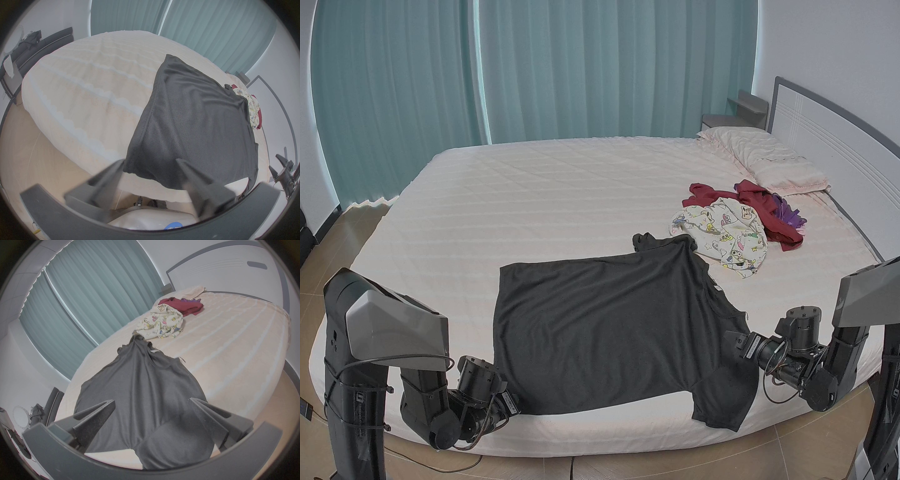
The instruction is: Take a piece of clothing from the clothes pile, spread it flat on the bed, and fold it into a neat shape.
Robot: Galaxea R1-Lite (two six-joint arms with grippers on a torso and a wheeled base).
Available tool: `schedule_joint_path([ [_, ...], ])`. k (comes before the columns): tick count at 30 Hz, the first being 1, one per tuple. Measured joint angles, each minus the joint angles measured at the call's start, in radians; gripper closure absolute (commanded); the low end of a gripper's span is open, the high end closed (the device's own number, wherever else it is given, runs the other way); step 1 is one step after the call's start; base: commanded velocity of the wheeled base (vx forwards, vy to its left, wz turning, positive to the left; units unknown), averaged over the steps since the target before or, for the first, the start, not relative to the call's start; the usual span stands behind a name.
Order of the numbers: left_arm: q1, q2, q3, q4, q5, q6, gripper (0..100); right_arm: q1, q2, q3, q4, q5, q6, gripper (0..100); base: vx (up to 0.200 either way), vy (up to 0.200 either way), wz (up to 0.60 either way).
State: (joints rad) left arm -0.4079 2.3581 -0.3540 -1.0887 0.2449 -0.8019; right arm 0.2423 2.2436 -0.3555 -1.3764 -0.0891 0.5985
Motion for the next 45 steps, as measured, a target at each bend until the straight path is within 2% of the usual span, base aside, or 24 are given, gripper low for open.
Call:
schedule_joint_path([
  [6, 0.002, 0.011, -0.011, -0.013, -0.003, -0.015, 100, -0.03, 0.033, 0.036, 0.008, 0.07, -0.048, 0, 0.0, 0.0, 0.0],
  [12, 0.008, 0.014, 0.007, -0.098, -0.011, -0.054, 100, -0.121, 0.115, 0.044, 0.01, 0.095, -0.148, 0, 0.0, 0.0, 0.0],
  [16, 0.017, 0.016, 0.038, -0.193, -0.024, -0.066, 100, -0.158, 0.17, 0.01, 0.01, 0.098, -0.157, 0, 0.0, 0.0, 0.0],
  [21, 0.033, 0.022, 0.113, -0.319, -0.082, -0.07, 100, -0.179, 0.229, -0.037, 0.01, 0.099, -0.157, 0, 0.0, 0.0, 0.0],
  [27, 0.04, 0.033, 0.146, -0.343, -0.095, -0.069, 100, -0.181, 0.257, -0.106, 0.019, 0.1, -0.157, 0, 0.0, 0.0, 0.0],
  [28, 0.04, 0.034, 0.148, -0.343, -0.095, -0.069, 100, -0.18, 0.261, -0.121, 0.027, 0.1, -0.157, 100, 0.0, 0.0, 0.0],
  [41, 0.041, 0.043, 0.152, -0.343, -0.094, -0.069, 100, -0.182, 0.281, -0.358, 0.089, 0.096, -0.157, 100, 0.0, 0.0, 0.0],
  [45, 0.041, 0.045, 0.151, -0.343, -0.094, -0.068, 100, -0.177, 0.276, -0.432, 0.153, 0.096, -0.158, 100, 0.0, 0.0, 0.0],
])
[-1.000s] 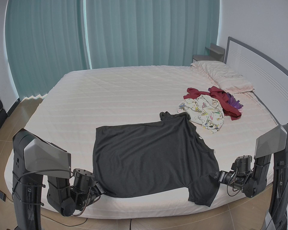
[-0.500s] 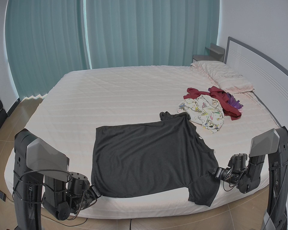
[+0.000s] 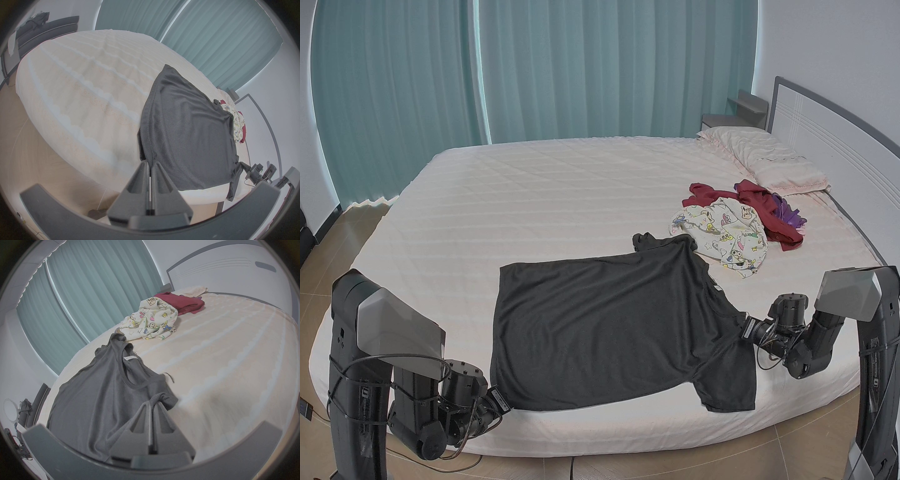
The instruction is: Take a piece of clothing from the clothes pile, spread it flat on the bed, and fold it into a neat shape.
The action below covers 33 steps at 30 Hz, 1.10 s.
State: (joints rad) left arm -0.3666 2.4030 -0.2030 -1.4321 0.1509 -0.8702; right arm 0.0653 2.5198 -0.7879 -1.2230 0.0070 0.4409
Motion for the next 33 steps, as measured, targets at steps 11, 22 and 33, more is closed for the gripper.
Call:
schedule_joint_path([
  [11, -0.001, 0.002, -0.002, 0.0, 0.002, 0.001, 100, 0.044, -0.003, -0.186, 0.157, 0.003, -0.032, 0, 0.0, 0.0, 0.0],
  [22, -0.002, 0.002, -0.001, 0.0, 0.002, 0.004, 100, 0.025, 0.001, -0.133, 0.144, -0.026, -0.089, 0, 0.0, 0.0, 0.0],
  [33, -0.002, 0.003, -0.001, 0.0, 0.002, 0.005, 100, -0.004, -0.127, 0.096, 0.101, -0.021, 0.057, 0, 0.0, 0.0, 0.0],
])
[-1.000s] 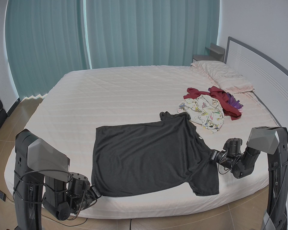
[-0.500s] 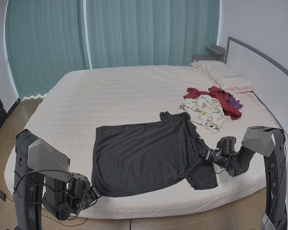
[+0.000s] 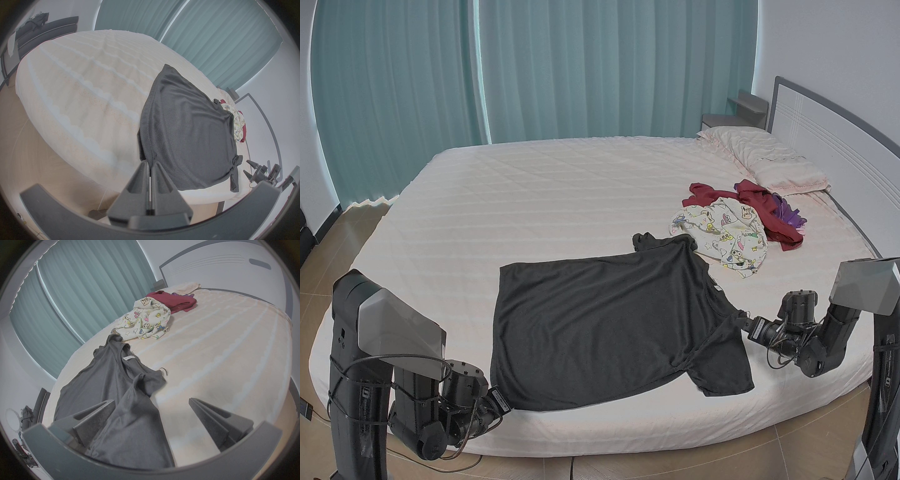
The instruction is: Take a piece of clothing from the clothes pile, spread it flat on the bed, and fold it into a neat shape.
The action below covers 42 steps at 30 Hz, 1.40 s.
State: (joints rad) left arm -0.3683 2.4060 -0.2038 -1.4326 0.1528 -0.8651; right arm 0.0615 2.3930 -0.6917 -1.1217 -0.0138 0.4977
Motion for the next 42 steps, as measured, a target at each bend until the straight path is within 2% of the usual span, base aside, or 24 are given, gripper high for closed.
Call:
schedule_joint_path([
  [6, 0.0, 0.001, 0.0, 0.0, 0.0, 0.001, 100, 0.011, -0.035, 0.17, -0.082, 0.038, 0.011, 0, 0.0, 0.0, 0.0],
  [11, -0.002, 0.001, 0.001, 0.0, 0.0, 0.002, 100, 0.05, -0.025, 0.279, -0.164, 0.062, 0.014, 0, 0.0, 0.0, 0.0],
  [17, -0.003, 0.002, 0.001, 0.0, 0.0, 0.003, 100, 0.081, 0.031, 0.325, -0.223, 0.064, 0.009, 0, 0.0, 0.0, 0.0],
  [24, -0.003, 0.004, 0.001, 0.0, 0.001, 0.003, 100, 0.079, 0.083, 0.331, -0.259, 0.064, 0.007, 0, 0.0, 0.0, 0.0],
  [25, -0.003, 0.004, 0.001, 0.0, 0.001, 0.003, 100, 0.079, 0.087, 0.331, -0.259, 0.064, 0.007, 100, 0.0, 0.0, 0.0],
  [36, -0.003, 0.004, 0.001, 0.0, 0.001, 0.003, 100, 0.072, 0.109, 0.344, -0.291, 0.065, 0.016, 100, 0.0, 0.0, 0.0],
  [42, -0.001, 0.004, 0.002, 0.0, 0.0, 0.005, 100, 0.051, 0.081, 0.436, -0.318, 0.08, 0.013, 100, 0.0, 0.0, 0.0],
])
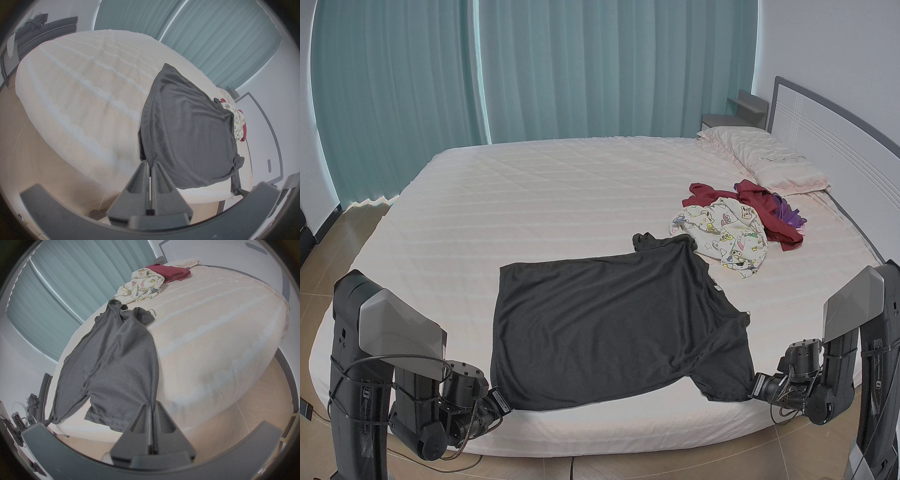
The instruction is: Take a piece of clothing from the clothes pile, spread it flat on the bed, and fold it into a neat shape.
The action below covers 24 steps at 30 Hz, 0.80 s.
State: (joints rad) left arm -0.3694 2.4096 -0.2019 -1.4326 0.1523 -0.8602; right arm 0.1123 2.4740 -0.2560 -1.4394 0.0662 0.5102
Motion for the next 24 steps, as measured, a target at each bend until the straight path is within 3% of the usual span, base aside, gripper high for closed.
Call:
schedule_joint_path([
  [9, -0.001, -0.027, 0.012, -0.001, -0.005, 0.007, 100, -0.041, -0.13, 0.201, -0.065, 0.089, -0.011, 100, 0.0, 0.0, 0.0],
  [14, 0.001, -0.078, 0.043, -0.001, -0.006, 0.02, 100, -0.037, -0.2, 0.231, -0.032, 0.08, -0.018, 100, 0.0, 0.0, 0.0],
  [24, -0.006, -0.13, 0.099, 0.007, -0.004, 0.16, 100, -0.028, -0.305, 0.239, 0.195, 0.029, -0.085, 100, 0.0, 0.0, 0.0],
])
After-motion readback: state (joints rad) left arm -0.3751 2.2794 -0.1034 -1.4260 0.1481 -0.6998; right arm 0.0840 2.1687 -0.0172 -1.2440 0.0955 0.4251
